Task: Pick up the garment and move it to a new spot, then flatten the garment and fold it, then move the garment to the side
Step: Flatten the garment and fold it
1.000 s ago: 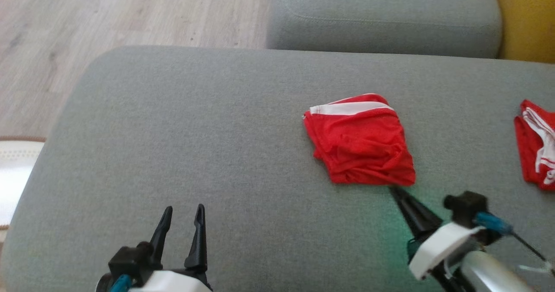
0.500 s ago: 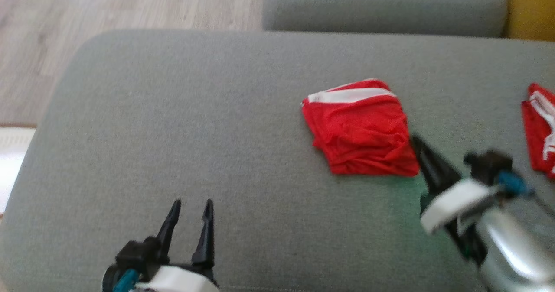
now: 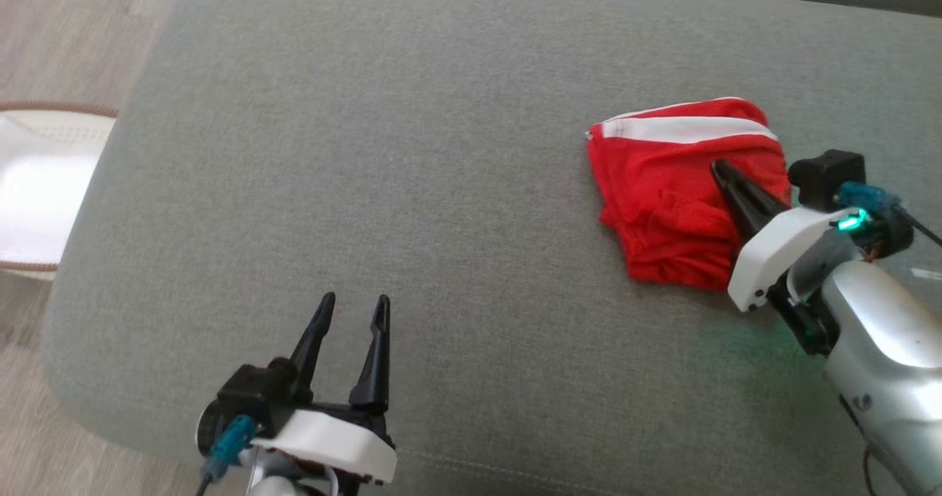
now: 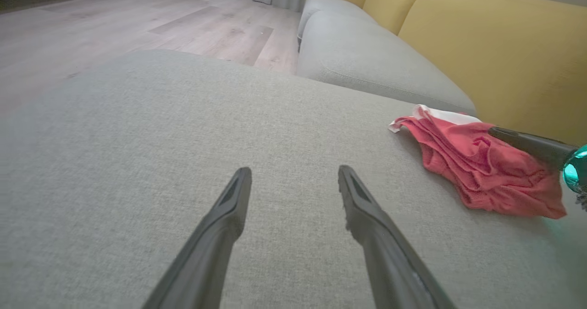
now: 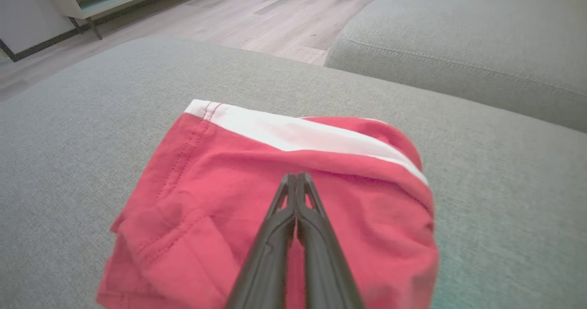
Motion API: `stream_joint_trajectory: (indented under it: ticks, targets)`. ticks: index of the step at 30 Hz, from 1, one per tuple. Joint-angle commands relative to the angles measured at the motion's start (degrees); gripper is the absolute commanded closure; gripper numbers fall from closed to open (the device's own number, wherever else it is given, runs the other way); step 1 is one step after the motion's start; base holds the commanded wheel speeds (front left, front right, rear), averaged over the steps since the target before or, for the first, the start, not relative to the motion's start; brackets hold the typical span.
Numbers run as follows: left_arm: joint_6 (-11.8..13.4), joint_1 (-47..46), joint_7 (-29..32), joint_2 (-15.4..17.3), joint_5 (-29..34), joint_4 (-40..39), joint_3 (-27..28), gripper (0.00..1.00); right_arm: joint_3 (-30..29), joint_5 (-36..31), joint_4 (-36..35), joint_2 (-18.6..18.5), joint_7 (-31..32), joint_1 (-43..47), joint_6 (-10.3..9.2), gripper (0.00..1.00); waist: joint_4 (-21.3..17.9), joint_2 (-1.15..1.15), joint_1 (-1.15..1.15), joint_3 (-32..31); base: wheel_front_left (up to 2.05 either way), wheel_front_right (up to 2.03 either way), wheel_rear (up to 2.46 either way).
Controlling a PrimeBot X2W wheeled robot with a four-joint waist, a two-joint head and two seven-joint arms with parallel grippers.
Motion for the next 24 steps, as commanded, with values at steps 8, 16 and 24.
stream_joint_trajectory:
  ticks: [8,16,24]
  targets:
    - [0.92,-2.16,-0.7,-0.26,-0.43,-1.93,2.7,0.0,10.32,6.57,-2.75,-4.44,0.32,-0.53,0.39,1.0,0.0,0.0,0.0,-0.29,0.0,0.0,0.0]
    - [0.61,-2.61,-0.7,-0.26,-0.08,-2.03,3.36,0.0,17.84,12.88,-6.42,-7.45,1.81,-0.04,0.39,1.0,-0.81,0.0,0.0,-0.03,0.0,0.0,0.0]
    - [0.65,-1.84,-0.7,-0.26,0.03,-1.46,3.09,0.0,24.76,17.14,-7.76,-5.49,0.36,1.42,0.39,1.0,-0.32,0.0,0.0,-2.0,0.0,0.0,0.0]
